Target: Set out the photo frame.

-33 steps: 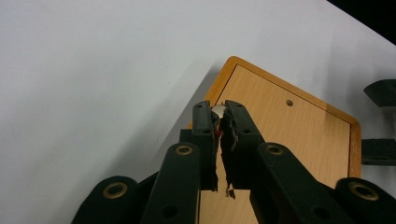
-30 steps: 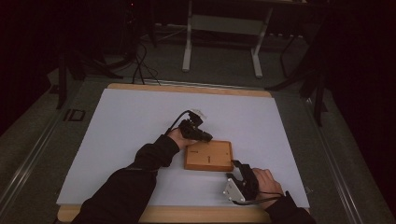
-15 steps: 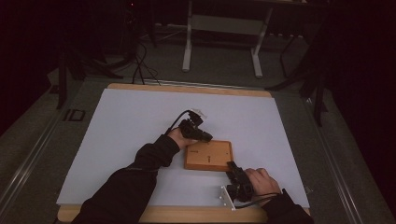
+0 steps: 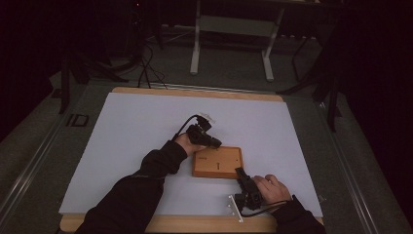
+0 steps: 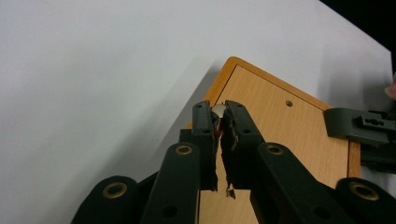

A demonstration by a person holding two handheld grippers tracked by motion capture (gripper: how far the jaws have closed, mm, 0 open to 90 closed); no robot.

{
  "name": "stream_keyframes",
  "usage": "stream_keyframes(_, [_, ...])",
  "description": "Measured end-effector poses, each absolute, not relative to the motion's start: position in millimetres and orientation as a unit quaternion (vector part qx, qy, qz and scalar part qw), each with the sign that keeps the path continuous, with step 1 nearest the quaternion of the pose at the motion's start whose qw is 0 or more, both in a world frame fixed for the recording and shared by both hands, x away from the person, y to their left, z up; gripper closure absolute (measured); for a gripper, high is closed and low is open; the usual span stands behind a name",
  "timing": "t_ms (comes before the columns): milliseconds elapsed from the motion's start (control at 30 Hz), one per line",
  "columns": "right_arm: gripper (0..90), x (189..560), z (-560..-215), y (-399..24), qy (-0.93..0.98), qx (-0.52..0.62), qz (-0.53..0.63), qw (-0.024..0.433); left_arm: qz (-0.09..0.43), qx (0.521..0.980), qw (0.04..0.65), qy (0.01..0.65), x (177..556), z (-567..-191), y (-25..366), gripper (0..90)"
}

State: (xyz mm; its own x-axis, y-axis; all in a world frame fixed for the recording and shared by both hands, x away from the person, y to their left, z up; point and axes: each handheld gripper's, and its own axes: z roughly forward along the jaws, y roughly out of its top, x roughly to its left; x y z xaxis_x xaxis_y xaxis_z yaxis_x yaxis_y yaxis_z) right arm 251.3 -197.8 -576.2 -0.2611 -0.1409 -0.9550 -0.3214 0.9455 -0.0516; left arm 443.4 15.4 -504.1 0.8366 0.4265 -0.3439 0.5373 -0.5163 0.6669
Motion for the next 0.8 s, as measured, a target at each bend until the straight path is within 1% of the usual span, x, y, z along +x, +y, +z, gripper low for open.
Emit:
stream_keyframes(133, [67.8, 250.9, -576.5, -198.9, 0.786, -0.142, 0.081, 0.597, -0.067, 0.871, 0.402, 0.274, 443.9, -503.1, 14.7, 84.4])
stream_keyframes(267, [68.0, 251.4, -575.8, -200.2, 0.790, -0.137, 0.091, 0.591, -0.056, 0.875, 0.402, 0.262, 441.9, -501.7, 14.6, 83.3])
stream_keyframes(300, [68.2, 251.8, -574.5, -200.4, 0.791, -0.135, 0.093, 0.589, -0.046, 0.874, 0.405, 0.263, 440.6, -500.7, 14.9, 78.7])
stream_keyframes(333, [68.2, 252.2, -573.2, -200.7, 0.793, -0.132, 0.096, 0.586, -0.039, 0.874, 0.409, 0.258, 439.4, -499.1, 15.8, 72.0])
stream_keyframes(400, [68.5, 253.4, -570.0, -201.2, 0.797, -0.129, 0.100, 0.582, -0.006, 0.876, 0.407, 0.257, 435.5, -494.3, 17.2, 63.2])
stream_keyframes(500, [68.6, 255.2, -565.5, -202.0, 0.802, -0.129, 0.104, 0.574, 0.010, 0.878, 0.408, 0.250, 431.8, -488.6, 20.9, 56.8])
stream_keyframes(667, [68.6, 257.8, -558.8, -202.5, 0.812, -0.127, 0.108, 0.560, 0.016, 0.875, 0.418, 0.241, 423.4, -480.1, 28.9, 43.8])
stream_keyframes(800, [69.1, 260.1, -552.9, -203.4, 0.818, -0.126, 0.112, 0.550, 0.018, 0.872, 0.438, 0.219, 415.5, -471.7, 36.9, 24.9])
